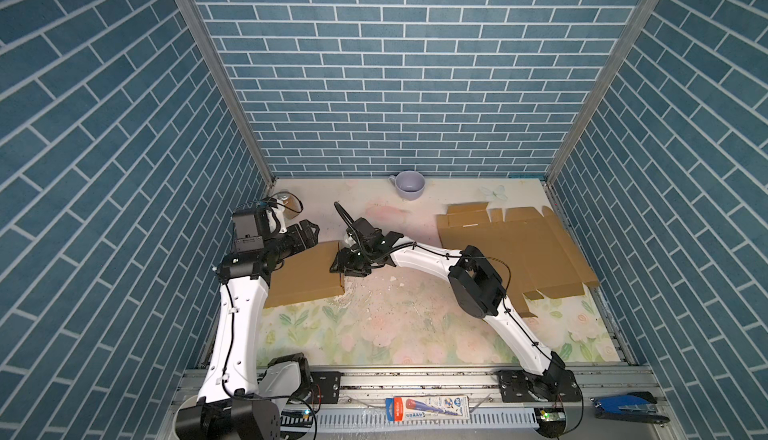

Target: Fold the paper box

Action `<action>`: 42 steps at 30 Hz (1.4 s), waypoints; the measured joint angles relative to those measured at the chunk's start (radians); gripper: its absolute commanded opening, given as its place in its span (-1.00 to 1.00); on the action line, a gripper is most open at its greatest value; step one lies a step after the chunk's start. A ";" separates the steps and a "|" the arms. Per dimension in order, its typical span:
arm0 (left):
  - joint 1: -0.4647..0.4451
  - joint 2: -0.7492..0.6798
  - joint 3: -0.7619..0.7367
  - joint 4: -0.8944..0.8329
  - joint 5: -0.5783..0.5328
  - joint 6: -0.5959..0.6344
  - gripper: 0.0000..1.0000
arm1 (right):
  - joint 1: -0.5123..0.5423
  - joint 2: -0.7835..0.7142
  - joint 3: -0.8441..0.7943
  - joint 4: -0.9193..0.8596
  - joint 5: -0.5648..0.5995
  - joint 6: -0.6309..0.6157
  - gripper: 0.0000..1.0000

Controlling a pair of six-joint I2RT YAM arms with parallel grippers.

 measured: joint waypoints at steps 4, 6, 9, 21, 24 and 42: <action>-0.042 0.002 0.000 0.004 -0.025 0.008 0.73 | -0.060 -0.176 -0.196 -0.051 0.023 -0.089 0.27; -0.098 0.014 0.003 0.004 -0.061 0.017 0.73 | -0.113 -0.313 -0.314 -0.083 0.060 -0.143 0.29; -0.227 0.045 0.006 0.009 -0.142 0.027 0.74 | -0.198 -0.531 -0.475 -0.140 0.169 -0.229 0.31; -0.534 0.139 -0.026 0.048 -0.534 0.069 0.99 | -0.272 -0.632 -0.652 -0.485 0.717 -0.539 0.44; -0.514 0.110 -0.032 0.055 -0.577 0.084 0.97 | -0.272 -0.566 -0.650 -0.504 0.775 -0.587 0.41; -0.417 0.090 -0.042 0.042 -0.412 0.066 0.52 | -0.267 -0.387 -0.576 -0.531 0.932 -0.637 -0.47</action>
